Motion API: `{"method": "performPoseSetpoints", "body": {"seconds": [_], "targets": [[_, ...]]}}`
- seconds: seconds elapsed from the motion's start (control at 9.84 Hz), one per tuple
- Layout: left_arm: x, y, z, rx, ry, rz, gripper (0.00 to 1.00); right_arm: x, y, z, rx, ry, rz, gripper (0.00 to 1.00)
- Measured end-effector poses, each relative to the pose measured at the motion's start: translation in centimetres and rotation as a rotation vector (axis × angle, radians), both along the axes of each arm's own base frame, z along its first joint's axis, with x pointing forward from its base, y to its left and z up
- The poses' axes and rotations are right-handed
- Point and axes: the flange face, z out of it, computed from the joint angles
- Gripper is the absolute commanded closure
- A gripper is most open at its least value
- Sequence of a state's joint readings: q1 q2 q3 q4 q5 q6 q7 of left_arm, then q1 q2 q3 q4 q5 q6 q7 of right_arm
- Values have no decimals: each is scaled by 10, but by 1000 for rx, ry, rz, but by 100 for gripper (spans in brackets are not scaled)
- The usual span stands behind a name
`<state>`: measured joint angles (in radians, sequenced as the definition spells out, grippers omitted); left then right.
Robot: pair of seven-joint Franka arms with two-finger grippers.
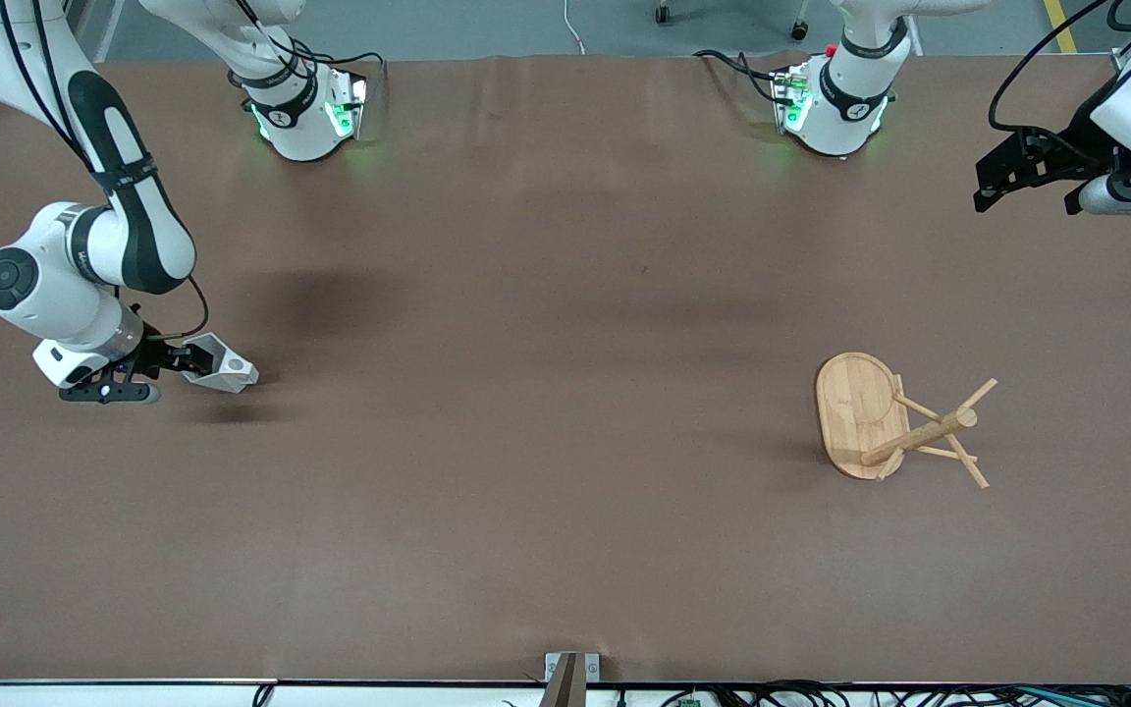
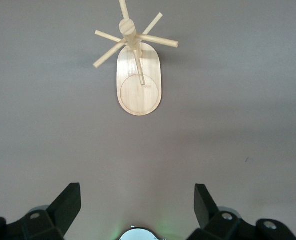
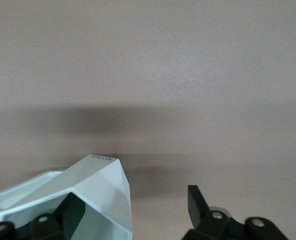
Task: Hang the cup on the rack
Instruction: 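Lift the cup with the right gripper while the left gripper approaches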
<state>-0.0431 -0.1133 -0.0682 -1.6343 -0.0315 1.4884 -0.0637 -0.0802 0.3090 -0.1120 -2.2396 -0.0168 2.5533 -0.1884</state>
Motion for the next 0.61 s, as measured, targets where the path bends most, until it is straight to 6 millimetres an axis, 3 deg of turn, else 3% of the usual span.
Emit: {"method": "performPoseSetpoints", "body": {"seconds": [0.2, 0.61], "targets": [[5, -10, -7, -17, 17, -17, 0, -4, 1, -8, 2, 17, 1, 38], [10, -62, -27, -24, 52, -113, 0, -7, 2, -11, 4, 25, 3, 75]]}}
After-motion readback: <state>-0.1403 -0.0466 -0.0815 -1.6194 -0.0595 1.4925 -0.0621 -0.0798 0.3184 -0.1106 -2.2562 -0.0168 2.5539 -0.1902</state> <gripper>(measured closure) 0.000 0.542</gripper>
